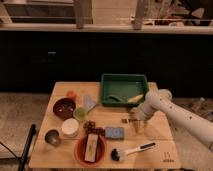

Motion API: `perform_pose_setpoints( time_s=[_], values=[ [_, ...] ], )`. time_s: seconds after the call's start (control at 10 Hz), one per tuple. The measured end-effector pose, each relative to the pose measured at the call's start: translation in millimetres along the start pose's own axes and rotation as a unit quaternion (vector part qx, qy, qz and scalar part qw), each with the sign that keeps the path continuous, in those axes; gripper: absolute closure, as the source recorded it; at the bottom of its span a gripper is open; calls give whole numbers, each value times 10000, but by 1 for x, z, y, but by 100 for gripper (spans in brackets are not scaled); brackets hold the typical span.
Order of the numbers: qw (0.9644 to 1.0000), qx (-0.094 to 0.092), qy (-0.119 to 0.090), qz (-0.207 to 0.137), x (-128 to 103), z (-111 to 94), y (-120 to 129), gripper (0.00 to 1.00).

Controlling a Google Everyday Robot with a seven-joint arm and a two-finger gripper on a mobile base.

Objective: Place fork in tray

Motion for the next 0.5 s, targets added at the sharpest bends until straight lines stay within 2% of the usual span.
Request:
perform_pose_setpoints(
  time_s=[0.1, 0.2, 0.5],
  values=[
    [10000, -10, -7, -11, 0, 1, 0, 27],
    [10000, -46, -10, -57, -3, 3, 1, 41],
    [9999, -68, -27, -69, -5, -1, 1, 72]
  ],
)
